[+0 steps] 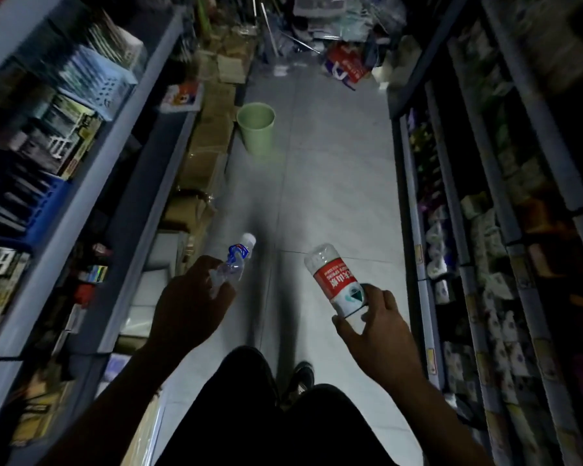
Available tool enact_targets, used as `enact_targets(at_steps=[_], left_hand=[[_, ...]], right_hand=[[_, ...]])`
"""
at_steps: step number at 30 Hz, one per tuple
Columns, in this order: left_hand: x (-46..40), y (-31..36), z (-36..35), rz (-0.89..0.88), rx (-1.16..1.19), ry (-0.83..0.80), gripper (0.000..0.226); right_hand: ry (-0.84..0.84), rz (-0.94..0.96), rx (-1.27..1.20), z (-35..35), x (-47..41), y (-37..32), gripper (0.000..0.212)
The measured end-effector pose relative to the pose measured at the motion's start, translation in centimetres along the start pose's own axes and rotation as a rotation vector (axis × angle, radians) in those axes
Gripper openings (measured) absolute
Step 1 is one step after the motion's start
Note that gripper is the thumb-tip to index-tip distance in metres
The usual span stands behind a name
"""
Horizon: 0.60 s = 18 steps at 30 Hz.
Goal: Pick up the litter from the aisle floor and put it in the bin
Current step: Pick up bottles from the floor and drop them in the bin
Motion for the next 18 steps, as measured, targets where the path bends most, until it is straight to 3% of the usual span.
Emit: enact_targets(at_steps=[3,11,18], left_hand=[[-2.8,-1.1,0.7,0.093,0.01,0.027,0.025],[-14.5,-3.8,1.4,0.139,0.013,0.056,0.027],[-26.3,-1.8,1.6,0.043,0.035,0.041,0.02]], right_hand=[[0.002,0.043,-0.001,1.0,-5.6,-2.0,0.068],[0.015,0.099,0.037,1.4,-20.1,-7.1,0.07],[0.003,0.026,0.044,1.4,-27.1,-8.9,0.071]])
Point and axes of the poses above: each hand's wrist, its own x-axis away from the middle knuckle, its own z-axis out of the back of the hand, y = z × x, the point moved 6 cm from there along -x, towards the middle knuckle, and after that the axes turned 1 degree about -y, right-handed, at the moved point
